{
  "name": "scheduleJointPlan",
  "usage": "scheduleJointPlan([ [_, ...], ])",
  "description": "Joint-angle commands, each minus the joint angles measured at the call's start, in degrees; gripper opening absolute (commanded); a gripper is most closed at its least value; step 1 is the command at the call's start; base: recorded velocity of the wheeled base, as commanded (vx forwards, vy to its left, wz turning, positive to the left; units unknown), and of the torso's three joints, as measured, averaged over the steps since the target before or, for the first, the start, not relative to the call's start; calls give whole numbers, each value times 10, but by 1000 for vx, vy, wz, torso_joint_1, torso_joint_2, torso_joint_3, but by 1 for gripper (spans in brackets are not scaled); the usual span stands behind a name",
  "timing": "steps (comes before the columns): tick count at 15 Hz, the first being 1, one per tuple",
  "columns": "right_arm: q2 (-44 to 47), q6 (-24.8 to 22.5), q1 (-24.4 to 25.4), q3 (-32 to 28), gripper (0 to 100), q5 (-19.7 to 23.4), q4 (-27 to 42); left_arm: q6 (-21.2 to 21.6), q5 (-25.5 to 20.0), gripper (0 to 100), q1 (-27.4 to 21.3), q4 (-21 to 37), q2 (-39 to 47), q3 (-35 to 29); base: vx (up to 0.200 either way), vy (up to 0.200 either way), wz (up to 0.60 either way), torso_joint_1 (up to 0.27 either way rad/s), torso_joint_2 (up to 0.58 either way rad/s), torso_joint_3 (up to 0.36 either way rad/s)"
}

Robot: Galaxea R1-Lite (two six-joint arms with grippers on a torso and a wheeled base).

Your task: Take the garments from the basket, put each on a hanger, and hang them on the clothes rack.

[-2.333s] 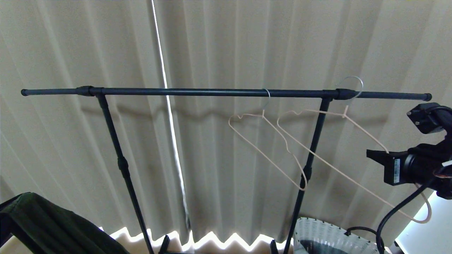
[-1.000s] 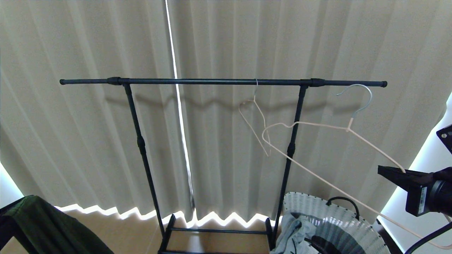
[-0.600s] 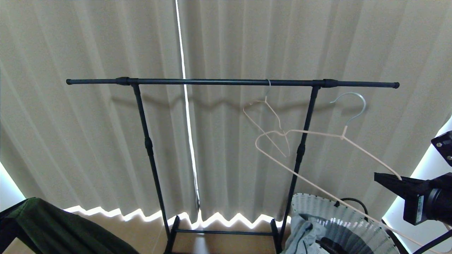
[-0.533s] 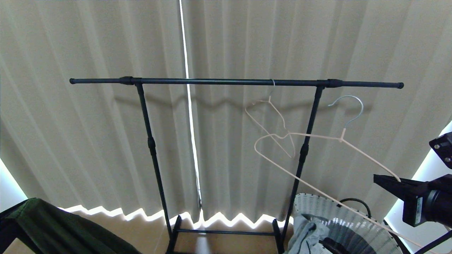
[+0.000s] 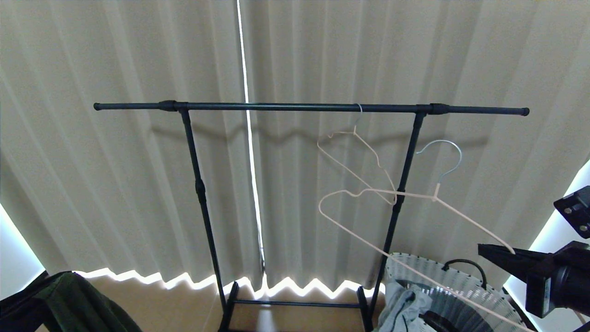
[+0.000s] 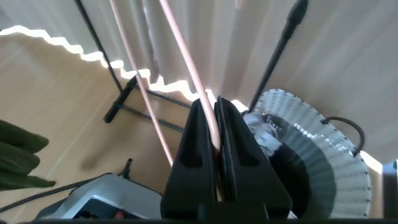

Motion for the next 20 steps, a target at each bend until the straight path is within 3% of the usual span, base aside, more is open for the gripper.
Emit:
scheduleJointPlan([
  [1,6,10,41,-4,0,2,-4,13,8,0,-4,21,97,-63,0,0,0,0,0,0],
  [3,23,30,111,-11,0,0,-29,13,42,0,-7,64,177,-143,0,0,0,0,0,0],
  [5,55,54,156,-26,0,-3,-55,9,83,0,-15,93,245,-210,0,0,0,0,0,0],
  [6,55,54,156,-26,0,-3,-55,9,83,0,-15,93,245,-210,0,0,0,0,0,0],
  [7,82,66,192,-35,0,-3,-93,8,117,0,-17,99,305,-260,0,0,0,0,0,0],
  [10,100,66,237,-35,0,-3,-140,-23,146,0,-23,100,374,-319,0,0,0,0,0,0],
  [11,101,65,261,-40,0,-4,-144,-51,161,0,-39,105,397,-345,0,0,0,0,0,0],
  [15,120,67,280,-61,0,-3,-144,-149,201,0,-89,153,448,-428,0,0,0,0,0,0],
  [17,124,67,284,-68,0,-3,-144,-156,235,0,-96,155,460,-440,0,0,0,0,0,0],
  [20,142,67,283,-82,0,-14,-157,-156,242,0,-100,157,455,-436,0,0,0,0,0,0],
])
